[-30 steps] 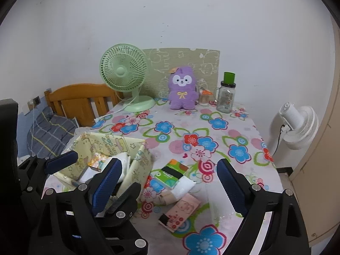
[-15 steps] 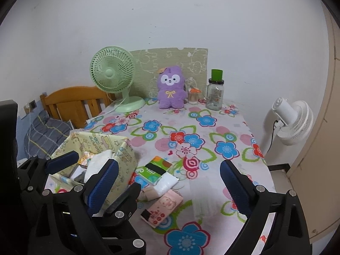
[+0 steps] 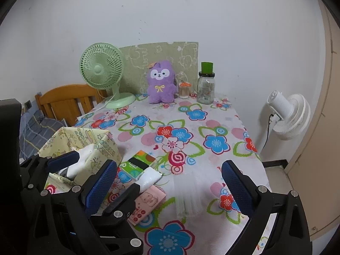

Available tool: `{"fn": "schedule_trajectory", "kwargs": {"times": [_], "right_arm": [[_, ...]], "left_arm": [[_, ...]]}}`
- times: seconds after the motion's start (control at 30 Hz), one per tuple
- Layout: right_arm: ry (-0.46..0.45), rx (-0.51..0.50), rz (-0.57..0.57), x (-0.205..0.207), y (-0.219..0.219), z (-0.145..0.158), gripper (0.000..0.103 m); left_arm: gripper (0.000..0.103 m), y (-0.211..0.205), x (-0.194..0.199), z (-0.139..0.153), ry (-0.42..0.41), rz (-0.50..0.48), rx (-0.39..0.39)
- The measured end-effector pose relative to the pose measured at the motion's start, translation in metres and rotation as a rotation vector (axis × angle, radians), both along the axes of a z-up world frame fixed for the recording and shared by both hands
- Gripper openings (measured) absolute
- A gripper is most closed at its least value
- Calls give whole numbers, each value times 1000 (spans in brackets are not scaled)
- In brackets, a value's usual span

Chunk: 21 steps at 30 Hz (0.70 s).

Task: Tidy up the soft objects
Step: 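Move both tools toward the pink wipes pack and clear straw bundle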

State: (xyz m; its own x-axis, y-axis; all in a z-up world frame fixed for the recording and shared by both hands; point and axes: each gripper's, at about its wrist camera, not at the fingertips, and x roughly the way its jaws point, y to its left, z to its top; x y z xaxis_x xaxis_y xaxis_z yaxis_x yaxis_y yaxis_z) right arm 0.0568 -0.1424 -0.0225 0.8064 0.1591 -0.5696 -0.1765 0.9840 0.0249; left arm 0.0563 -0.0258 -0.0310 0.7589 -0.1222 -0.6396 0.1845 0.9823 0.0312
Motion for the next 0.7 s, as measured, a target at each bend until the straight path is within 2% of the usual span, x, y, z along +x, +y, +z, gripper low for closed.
{"fn": "schedule_trajectory", "kwargs": {"times": [0.3,0.7], "right_arm": [[25,16,-23,7,-12,-20,100],[97,11,-35,28,-20,-49,100]], "left_arm": [[103,-11,8,-19,32,-34,1],[101,-23,28,-48,115,-56,-1]]}}
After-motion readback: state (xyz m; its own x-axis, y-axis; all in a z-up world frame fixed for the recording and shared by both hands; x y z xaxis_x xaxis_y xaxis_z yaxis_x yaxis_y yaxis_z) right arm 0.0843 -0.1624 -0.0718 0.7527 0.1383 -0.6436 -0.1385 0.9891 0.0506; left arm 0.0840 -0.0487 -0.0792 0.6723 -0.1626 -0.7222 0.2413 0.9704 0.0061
